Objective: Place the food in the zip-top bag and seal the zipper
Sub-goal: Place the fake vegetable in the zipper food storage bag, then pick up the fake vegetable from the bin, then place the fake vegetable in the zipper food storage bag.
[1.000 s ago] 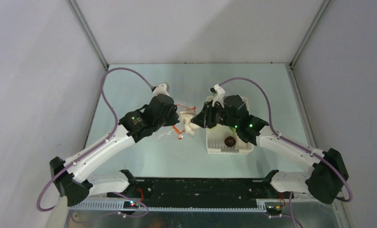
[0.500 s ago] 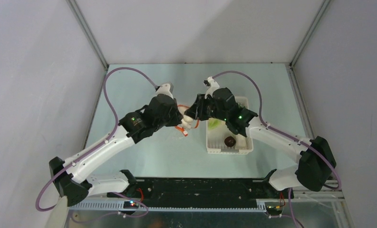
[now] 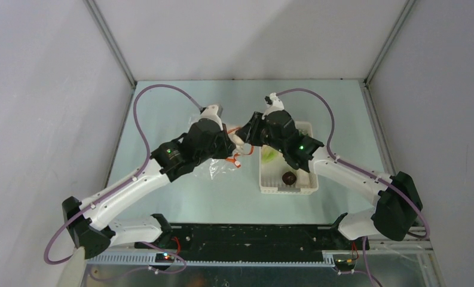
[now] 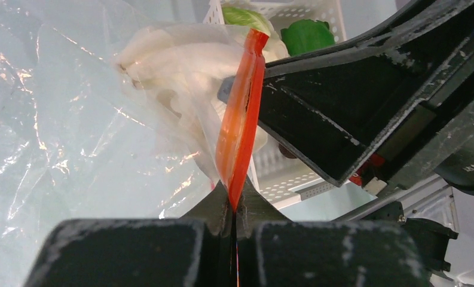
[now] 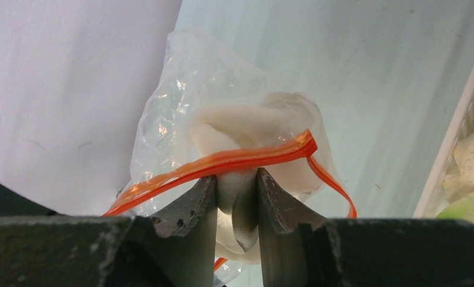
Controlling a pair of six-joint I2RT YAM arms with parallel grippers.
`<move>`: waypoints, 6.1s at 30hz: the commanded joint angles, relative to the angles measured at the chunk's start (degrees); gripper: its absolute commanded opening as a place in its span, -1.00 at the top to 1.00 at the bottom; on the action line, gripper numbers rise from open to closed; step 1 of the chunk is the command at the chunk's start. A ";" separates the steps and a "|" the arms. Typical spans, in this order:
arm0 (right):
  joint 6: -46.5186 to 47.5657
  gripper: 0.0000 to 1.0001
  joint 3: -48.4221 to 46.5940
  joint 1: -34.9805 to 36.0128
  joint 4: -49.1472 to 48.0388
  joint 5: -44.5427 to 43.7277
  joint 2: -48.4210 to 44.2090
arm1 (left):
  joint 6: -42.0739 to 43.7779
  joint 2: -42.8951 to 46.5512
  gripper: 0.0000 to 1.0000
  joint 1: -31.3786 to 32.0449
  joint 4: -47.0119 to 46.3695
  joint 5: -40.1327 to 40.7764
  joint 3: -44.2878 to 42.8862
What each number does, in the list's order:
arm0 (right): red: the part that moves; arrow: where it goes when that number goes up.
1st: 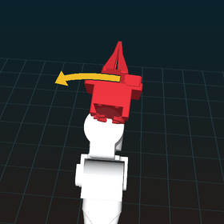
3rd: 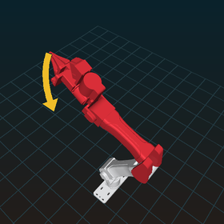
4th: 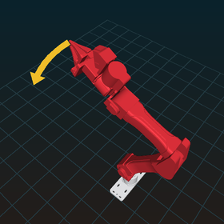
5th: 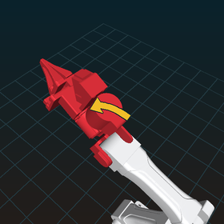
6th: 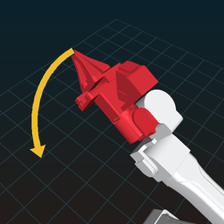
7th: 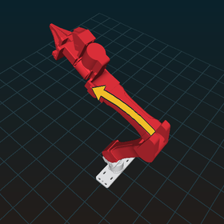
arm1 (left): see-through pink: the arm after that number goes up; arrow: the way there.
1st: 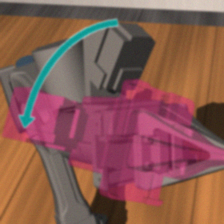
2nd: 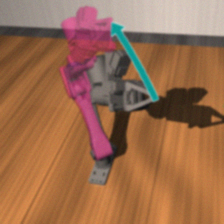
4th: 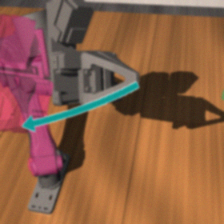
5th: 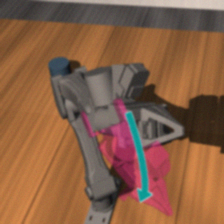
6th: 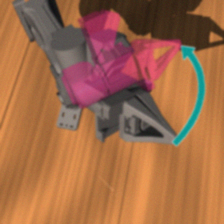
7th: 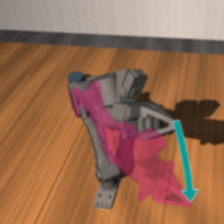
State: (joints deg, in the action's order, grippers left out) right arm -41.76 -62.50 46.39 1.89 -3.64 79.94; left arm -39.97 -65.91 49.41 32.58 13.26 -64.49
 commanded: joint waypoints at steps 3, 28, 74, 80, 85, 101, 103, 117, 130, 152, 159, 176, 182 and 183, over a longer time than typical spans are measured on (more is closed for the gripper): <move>-0.84 0.59 -3.05 -0.37 -2.57 -5.86 -0.75 | 0.90 1.73 1.00 1.31 -2.25 -3.11 0.15; 9.76 -0.66 -1.77 -6.27 15.68 10.18 -17.64 | -4.25 4.08 1.00 -3.23 -3.08 -0.01 3.57; 7.82 -0.74 10.67 -6.42 38.05 -9.09 1.67 | -2.81 5.39 1.00 -10.36 5.15 6.47 3.08; 7.63 -0.67 11.95 -6.78 36.50 -8.09 4.24 | -2.68 4.97 1.00 -10.36 4.95 5.94 2.57; 7.74 -0.52 11.96 -6.81 34.30 -7.90 5.96 | -2.68 4.92 1.00 -10.36 4.80 5.71 2.53; 6.24 0.01 11.97 -7.18 30.31 -9.50 7.21 | -2.95 4.56 1.00 -10.35 3.71 3.79 3.17; 6.05 0.08 11.99 -7.14 30.39 -9.70 6.52 | -2.93 4.56 1.00 -10.38 3.65 3.54 3.26; 11.89 0.19 11.87 -7.38 30.90 -6.16 -19.21 | -2.58 3.06 1.00 -10.35 2.02 1.04 3.12; 13.30 0.17 7.08 -5.97 3.65 21.01 -23.48 | -2.38 0.51 1.00 -10.37 0.78 -2.87 2.75; 13.96 -0.25 -5.18 3.02 -0.49 14.45 2.17 | -3.28 1.52 1.00 -10.36 1.08 -2.85 3.61; 13.97 -0.98 -5.71 3.46 2.78 11.45 1.68 | -3.19 1.86 1.00 -10.32 0.88 -2.78 3.69; 16.16 -0.99 -3.50 -2.92 6.69 9.24 -9.97 | -3.62 2.01 1.00 -10.34 0.12 -2.61 4.54; 14.00 -0.99 3.37 -13.05 9.60 10.18 -15.63 | -3.54 2.42 1.00 -10.35 0.00 -2.65 4.52; 13.88 -0.99 3.49 -13.86 11.06 9.20 -15.97 | -3.47 2.44 1.00 -10.31 -0.03 -2.68 4.54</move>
State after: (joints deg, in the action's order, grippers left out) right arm -26.72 -60.99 36.45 8.84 6.74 66.35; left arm -43.11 -65.14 39.35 34.22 10.28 -60.31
